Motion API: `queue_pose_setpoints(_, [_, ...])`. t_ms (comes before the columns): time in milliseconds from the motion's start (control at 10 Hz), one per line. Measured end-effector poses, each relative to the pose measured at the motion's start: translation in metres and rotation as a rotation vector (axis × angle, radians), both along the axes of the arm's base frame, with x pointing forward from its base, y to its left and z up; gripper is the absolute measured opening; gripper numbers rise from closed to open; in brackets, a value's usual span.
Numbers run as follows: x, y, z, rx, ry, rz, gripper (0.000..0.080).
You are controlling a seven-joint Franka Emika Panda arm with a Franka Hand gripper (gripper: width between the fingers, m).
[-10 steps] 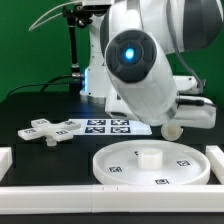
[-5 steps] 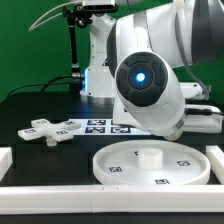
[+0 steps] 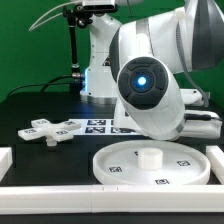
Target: Assemble round table
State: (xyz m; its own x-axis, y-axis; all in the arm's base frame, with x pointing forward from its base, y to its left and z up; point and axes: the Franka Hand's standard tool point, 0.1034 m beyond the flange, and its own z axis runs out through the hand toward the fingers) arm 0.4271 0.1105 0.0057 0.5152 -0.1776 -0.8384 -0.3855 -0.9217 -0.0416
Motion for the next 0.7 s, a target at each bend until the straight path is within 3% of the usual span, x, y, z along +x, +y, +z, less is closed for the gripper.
queue_pose_setpoints(100, [0.0001, 0.0000, 0.0000, 0.000, 0.000, 0.000, 0.0649])
queue_pose_setpoints(300, [0.0001, -0.0002, -0.0002, 0.000, 0.000, 0.000, 0.0405])
queue_pose_setpoints(700, [0.0027, -0.0040, 0.0003, 0.000, -0.005, -0.005, 0.0407])
